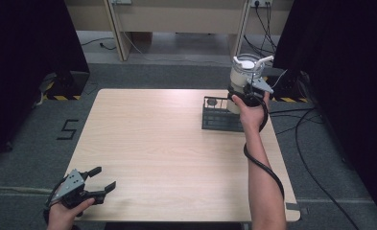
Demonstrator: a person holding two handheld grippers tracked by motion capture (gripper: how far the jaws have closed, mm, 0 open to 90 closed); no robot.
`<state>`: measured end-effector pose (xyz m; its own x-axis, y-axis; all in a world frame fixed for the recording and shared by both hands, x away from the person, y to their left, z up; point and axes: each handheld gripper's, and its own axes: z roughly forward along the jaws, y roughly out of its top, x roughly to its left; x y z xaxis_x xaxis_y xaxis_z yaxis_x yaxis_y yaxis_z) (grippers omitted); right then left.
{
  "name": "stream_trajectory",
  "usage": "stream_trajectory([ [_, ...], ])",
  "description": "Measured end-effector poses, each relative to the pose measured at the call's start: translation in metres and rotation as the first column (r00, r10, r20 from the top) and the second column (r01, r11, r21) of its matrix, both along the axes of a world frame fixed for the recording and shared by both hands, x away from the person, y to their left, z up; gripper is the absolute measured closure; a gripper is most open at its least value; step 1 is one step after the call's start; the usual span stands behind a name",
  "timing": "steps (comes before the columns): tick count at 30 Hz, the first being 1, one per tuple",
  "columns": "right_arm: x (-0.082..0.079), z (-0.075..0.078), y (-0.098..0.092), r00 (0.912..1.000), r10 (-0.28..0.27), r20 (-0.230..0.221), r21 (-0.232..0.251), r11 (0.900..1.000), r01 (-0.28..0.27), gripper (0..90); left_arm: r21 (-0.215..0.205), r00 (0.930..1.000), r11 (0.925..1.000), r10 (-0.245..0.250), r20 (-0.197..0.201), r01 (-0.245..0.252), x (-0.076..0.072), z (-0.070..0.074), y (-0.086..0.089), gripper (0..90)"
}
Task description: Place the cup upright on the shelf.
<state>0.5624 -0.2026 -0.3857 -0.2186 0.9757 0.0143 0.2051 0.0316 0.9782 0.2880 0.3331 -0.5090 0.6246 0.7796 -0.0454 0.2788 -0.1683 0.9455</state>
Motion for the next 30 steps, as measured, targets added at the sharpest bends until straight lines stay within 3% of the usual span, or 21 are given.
stream_trajectory([
  [30,0.010,-0.033,0.006,0.9986,-0.003,-0.052,0.007,1.000,0.003,11.5,-0.002,1.0000,1.0000,-0.003,0.000,0.003,0.000,0.000,0.000,15.9],
])
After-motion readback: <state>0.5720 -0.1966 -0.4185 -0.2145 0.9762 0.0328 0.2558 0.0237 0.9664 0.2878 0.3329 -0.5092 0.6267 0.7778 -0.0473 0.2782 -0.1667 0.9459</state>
